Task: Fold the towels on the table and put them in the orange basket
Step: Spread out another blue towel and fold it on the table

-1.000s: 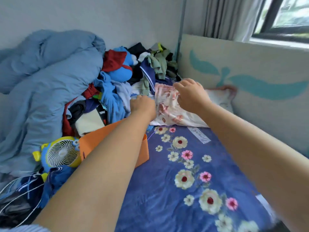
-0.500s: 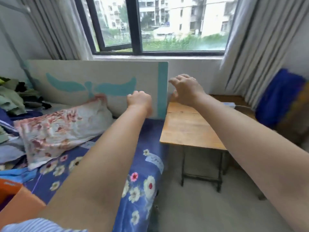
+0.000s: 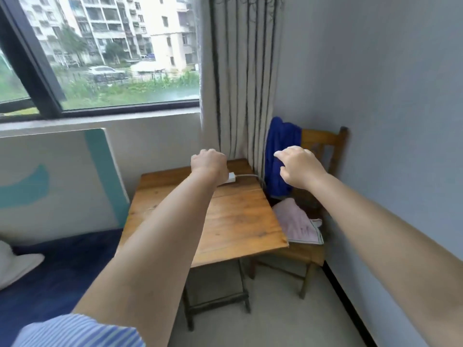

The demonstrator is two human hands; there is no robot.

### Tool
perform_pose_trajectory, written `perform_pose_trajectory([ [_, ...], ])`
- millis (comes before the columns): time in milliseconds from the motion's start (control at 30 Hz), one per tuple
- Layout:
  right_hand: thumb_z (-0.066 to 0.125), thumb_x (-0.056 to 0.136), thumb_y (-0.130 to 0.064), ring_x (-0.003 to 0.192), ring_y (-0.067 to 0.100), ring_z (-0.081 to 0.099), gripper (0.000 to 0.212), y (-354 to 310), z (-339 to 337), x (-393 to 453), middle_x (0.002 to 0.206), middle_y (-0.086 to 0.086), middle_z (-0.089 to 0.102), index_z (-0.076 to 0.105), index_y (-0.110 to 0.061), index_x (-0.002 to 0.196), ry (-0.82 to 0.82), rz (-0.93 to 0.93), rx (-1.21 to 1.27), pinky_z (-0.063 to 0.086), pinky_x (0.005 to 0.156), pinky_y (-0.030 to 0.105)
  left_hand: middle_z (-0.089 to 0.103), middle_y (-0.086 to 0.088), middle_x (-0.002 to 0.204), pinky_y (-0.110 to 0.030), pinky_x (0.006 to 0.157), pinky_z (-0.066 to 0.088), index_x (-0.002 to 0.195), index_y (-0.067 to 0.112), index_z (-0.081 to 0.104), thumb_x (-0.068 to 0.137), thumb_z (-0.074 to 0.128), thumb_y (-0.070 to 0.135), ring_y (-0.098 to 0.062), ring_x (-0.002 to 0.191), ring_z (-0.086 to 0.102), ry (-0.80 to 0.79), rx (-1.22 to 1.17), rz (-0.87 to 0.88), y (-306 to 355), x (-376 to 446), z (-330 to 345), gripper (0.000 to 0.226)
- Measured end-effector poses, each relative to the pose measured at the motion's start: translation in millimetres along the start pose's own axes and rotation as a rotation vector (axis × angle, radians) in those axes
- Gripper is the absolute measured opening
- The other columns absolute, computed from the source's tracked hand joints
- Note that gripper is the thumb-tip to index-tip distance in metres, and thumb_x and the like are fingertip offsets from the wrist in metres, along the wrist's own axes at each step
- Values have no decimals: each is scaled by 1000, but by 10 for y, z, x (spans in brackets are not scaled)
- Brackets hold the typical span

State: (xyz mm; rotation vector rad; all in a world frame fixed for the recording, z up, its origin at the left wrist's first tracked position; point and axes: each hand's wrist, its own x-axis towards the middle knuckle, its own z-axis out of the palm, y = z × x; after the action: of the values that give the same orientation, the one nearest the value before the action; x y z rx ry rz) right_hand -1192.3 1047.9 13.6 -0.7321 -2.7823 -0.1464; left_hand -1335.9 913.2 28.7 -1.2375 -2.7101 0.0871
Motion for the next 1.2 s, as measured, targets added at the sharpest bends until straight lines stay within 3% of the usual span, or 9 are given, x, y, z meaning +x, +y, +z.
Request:
perform_pose_trajectory([
  [100,43,87,-9,115,28,47,35,581,143,204,120,12,58,50,-6,122,22,53,23,38,94,35,54,-11,118,-31,75,33,110,10,59,89,44,15,-29,112,47,-9,-22,47,391,420,76,27],
  [367,42,86,-8,110,30,51,32,1591,617,1014,114,13,61,54,-6,116,57,178,69,42,86,33,55,-12,119,-34,78,39,112,7,58,90,42,12,-29,112,48,-3,-60,127,1053,1693,266,28],
  [500,41,89,-11,117,29,48,36,1998,815,1642,124,12,57,51,-7,124,47,233,59,41,93,33,57,-11,110,-33,72,36,104,8,61,89,43,11,-29,106,51,5,-130,156,1217,2531,372,24],
  [600,39,91,-13,121,28,46,38,2219,894,2050,129,12,55,50,-7,127,28,290,83,42,95,35,50,-4,87,-30,65,35,86,10,58,88,42,10,-26,88,50,-28,-168,171,1308,3074,459,16],
  [667,38,91,-14,119,28,47,35,2377,1005,2349,126,13,56,52,-6,123,-3,310,77,43,92,35,41,0,70,-28,55,33,69,12,46,88,42,9,-21,73,45,-58,-185,174,1402,3504,558,20],
  [800,39,93,-15,117,28,50,35,2646,1276,2806,126,13,56,53,-5,123,-50,323,102,44,92,35,36,2,63,-25,44,26,58,14,34,87,39,7,-13,53,34,-144,-260,191,1618,4162,795,30],
  [1100,45,92,-17,95,28,61,24,3177,2051,3531,102,13,65,62,-3,101,-151,367,252,49,75,35,32,2,62,-24,43,21,58,15,26,89,37,8,-12,52,30,-267,-392,187,2087,5078,1310,34],
  [1200,47,93,-21,101,26,59,29,3385,2345,3888,110,12,63,59,-5,114,-123,384,293,48,78,34,34,3,62,-24,44,23,58,17,28,91,38,12,-9,54,31,-300,-458,123,2255,5410,1512,35],
])
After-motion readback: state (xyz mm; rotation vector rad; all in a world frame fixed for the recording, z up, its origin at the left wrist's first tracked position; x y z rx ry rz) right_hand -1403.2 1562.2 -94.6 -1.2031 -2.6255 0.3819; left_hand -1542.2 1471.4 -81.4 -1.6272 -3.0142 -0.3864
